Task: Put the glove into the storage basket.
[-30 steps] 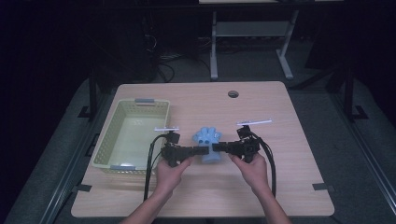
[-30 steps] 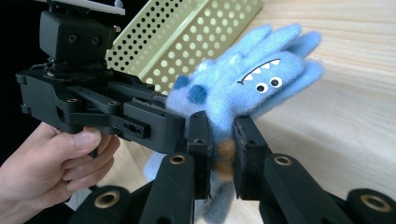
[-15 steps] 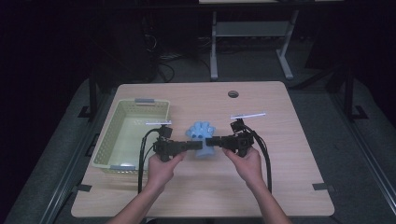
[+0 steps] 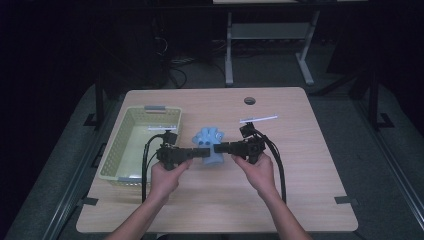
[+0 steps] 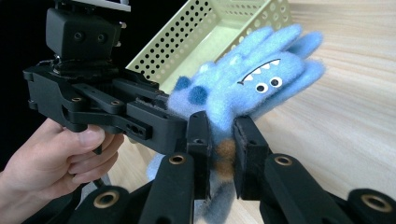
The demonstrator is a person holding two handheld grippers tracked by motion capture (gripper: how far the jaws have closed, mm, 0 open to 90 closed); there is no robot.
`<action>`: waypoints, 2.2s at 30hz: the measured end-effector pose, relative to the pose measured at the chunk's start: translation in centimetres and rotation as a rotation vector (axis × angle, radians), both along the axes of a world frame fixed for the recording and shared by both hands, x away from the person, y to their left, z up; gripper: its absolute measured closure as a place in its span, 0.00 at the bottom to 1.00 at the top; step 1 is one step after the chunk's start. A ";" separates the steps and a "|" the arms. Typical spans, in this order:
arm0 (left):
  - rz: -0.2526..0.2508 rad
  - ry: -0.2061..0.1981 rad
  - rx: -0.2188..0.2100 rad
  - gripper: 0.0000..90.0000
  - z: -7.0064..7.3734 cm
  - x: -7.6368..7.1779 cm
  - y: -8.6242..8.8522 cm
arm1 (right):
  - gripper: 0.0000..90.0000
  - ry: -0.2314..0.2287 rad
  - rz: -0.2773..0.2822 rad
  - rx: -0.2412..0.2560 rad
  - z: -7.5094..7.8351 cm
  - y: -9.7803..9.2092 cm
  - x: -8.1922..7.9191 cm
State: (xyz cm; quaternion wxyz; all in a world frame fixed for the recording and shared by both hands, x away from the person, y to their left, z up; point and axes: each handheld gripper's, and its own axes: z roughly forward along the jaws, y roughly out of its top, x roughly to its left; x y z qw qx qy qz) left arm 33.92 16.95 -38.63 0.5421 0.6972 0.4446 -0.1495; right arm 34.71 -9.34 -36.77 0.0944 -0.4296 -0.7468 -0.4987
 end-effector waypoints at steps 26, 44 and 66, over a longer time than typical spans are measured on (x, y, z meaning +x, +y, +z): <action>0.026 -0.031 0.028 0.78 1.6 -0.3 3.7 | 0.88 0.002 0.049 0.023 1.2 3.6 0.8; 0.053 -0.027 0.020 0.78 2.1 -0.3 6.7 | 0.88 0.004 0.077 0.038 1.7 6.5 1.6; 0.104 -0.008 -0.011 0.78 2.3 0.4 10.2 | 0.87 0.010 0.108 0.051 2.3 10.1 3.2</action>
